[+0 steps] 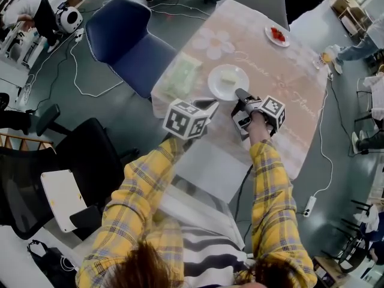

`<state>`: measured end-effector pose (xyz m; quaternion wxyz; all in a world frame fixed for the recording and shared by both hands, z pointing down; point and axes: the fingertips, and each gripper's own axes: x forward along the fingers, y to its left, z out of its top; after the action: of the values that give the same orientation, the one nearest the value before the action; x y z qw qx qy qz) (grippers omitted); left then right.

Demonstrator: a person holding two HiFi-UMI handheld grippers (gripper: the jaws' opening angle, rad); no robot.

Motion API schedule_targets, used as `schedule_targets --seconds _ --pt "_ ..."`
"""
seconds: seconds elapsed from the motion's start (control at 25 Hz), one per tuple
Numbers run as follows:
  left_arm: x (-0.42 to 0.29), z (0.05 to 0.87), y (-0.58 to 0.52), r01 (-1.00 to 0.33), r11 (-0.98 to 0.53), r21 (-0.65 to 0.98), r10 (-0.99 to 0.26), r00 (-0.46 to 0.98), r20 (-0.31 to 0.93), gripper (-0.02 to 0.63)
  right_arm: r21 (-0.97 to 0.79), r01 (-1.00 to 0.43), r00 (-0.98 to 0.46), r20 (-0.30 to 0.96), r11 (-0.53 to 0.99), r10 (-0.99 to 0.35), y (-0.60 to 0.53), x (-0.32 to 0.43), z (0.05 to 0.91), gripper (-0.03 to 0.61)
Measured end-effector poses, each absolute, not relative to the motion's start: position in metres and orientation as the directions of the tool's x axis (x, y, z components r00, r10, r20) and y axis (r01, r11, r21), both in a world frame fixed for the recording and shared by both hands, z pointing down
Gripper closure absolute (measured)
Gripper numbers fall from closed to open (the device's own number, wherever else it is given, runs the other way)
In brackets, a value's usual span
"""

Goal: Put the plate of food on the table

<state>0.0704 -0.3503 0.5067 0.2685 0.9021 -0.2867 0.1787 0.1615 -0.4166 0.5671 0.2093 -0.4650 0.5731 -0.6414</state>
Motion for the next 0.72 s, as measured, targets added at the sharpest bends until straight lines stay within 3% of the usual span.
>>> schedule_targets --seconds 0.72 --pt "0.069 0.549 -0.36 -0.661 -0.621 0.421 -0.412 0.732 0.542 0.594 -0.887 -0.269 -0.421 0.458 -0.375 -0.783 -0.427 0.15 0.59 0.561"
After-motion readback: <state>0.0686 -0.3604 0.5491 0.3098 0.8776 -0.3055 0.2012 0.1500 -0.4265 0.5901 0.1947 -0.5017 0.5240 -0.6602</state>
